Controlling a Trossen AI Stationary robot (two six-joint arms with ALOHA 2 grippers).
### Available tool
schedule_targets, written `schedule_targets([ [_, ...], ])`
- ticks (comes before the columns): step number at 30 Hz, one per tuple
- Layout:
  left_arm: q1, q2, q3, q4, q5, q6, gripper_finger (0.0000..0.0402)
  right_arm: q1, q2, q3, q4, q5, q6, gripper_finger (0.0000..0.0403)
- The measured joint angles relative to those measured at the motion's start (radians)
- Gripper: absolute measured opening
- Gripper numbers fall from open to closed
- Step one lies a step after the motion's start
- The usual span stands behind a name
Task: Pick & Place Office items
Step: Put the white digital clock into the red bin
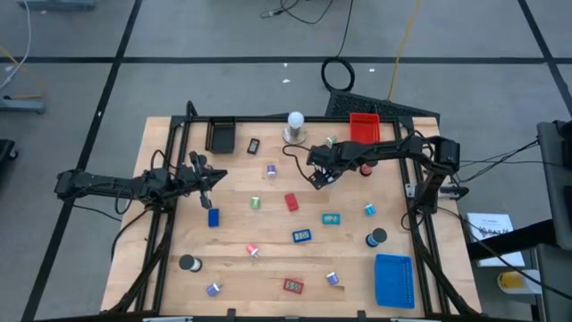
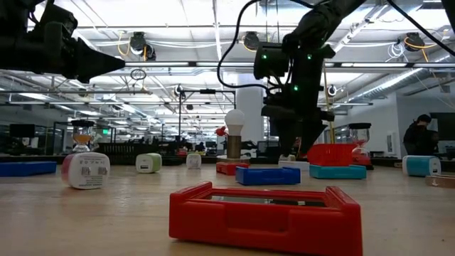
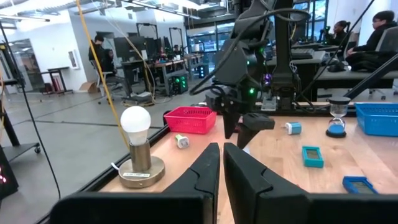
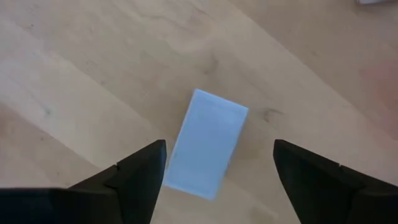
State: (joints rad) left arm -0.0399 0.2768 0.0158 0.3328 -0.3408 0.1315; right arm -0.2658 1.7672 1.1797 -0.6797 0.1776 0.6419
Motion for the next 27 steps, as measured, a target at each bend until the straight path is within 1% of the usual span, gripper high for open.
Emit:
schedule_targets([
  [5,0.000,0.000,0.000,0.000,0.000,0.018,0.0030,-0.015,0.000,-0.014,0.018,-0.017,-0.009,0.0282],
  [9,0.000,0.000,0.000,0.000,0.000,0.024,0.0031,-0.013,0.000,-0.014,0.069,-0.025,-0.012,0.0273],
  [14,0.000,0.000,0.000,0.001,-0.001,0.033,0.0031,-0.016,0.000,-0.016,0.070,-0.025,-0.009,0.0252],
  [16,0.000,0.000,0.000,0.001,-0.001,0.043,0.0031,-0.017,0.000,-0.033,0.092,-0.028,-0.007,0.0245],
  [21,0.000,0.000,0.000,0.007,-0.001,0.048,0.0031,-0.026,0.000,-0.099,0.158,-0.077,0.001,0.0240],
  [24,0.000,0.000,0.000,0.013,-0.001,0.048,0.0031,-0.029,0.000,-0.121,0.174,-0.075,0.000,0.0237],
  [27,0.000,0.000,0.000,0.011,-0.002,0.041,0.0031,-0.028,-0.002,-0.138,0.200,-0.067,-0.010,0.0219],
])
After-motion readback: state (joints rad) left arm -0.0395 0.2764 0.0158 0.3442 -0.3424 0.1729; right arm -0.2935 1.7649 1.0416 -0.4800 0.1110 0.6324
